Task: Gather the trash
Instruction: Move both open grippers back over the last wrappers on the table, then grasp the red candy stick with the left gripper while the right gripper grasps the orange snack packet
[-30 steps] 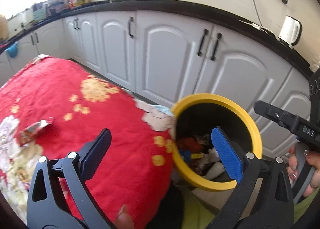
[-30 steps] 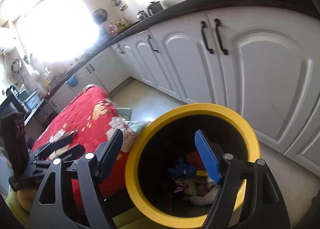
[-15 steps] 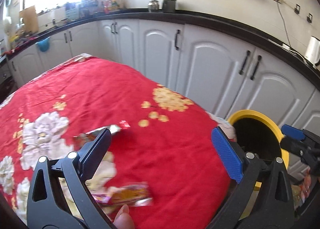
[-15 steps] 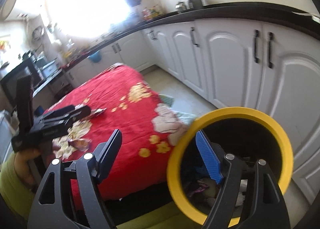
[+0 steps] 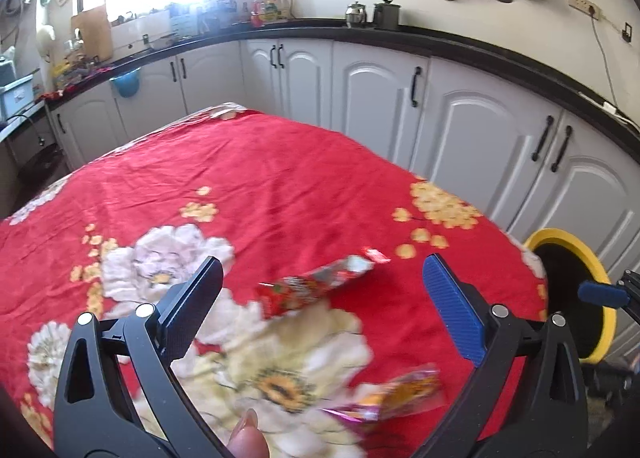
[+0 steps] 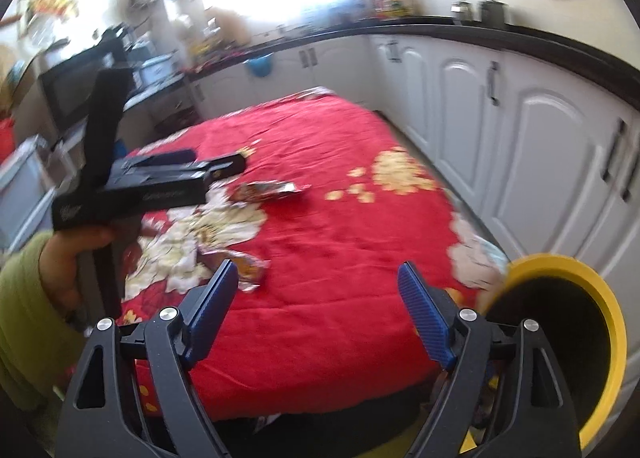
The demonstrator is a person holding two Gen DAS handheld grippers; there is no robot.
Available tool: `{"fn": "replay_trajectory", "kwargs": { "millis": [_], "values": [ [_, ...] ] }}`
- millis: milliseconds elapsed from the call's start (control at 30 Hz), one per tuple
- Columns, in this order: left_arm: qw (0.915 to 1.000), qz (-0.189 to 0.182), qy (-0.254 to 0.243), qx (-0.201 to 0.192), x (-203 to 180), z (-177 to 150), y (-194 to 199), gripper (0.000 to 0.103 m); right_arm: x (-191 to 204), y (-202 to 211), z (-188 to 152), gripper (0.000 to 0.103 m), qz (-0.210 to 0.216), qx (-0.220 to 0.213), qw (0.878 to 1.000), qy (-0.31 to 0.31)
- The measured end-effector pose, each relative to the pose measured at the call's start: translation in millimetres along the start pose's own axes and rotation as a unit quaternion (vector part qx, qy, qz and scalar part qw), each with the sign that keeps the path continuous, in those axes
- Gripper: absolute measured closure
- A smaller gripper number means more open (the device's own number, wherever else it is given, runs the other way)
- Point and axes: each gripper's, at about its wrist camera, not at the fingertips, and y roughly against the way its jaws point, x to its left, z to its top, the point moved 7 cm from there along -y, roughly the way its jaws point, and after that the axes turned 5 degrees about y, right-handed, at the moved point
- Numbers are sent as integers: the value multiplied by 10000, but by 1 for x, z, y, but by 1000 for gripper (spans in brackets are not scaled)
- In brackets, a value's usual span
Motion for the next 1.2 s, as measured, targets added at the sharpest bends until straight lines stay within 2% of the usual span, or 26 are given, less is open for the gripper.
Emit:
{"fn": "replay_trajectory", "kwargs": {
  "millis": [67, 233, 467, 500, 533, 600, 733, 900, 1033, 1167, 1200],
  "values": [
    [10000, 39, 9, 37, 14, 2, -6, 11, 17, -13, 2, 24, 110, 115, 9994, 319],
    [9994, -176, -71, 303, 32, 3, -23, 11, 54, -54, 3, 24, 381, 470, 9929, 1028],
    [9948, -562, -443, 727, 32, -7, -48, 11, 71, -104, -4, 25, 480, 978, 9828, 1494],
    [9937, -625, -473, 799, 31, -9, -51, 11, 71, -108, -5, 26, 476, 1013, 9823, 1501],
    [9930, -675, -493, 835, 30, -10, -54, 11, 70, -112, -5, 33, 480, 1042, 9819, 1505],
    [9922, -712, -534, 869, 29, -12, -59, 14, 70, -118, -8, 40, 498, 1125, 9809, 1508],
    [9902, -829, -587, 957, 22, -13, -70, 24, 72, -116, -11, 54, 556, 1064, 9806, 1548],
    [9859, -906, -825, 1138, 10, -22, -82, 38, 71, -105, -20, 60, 519, 1075, 9802, 1581],
    [9830, -959, -862, 1310, 5, -33, -87, 57, 63, -95, -24, 69, 510, 1018, 9851, 1291],
    [9831, -920, -844, 1337, 2, -39, -85, 74, 52, -83, -28, 70, 478, 942, 9896, 974],
    [9835, -914, -799, 1344, 2, -39, -85, 81, 49, -79, -29, 71, 442, 913, 9909, 888]
  ]
}}
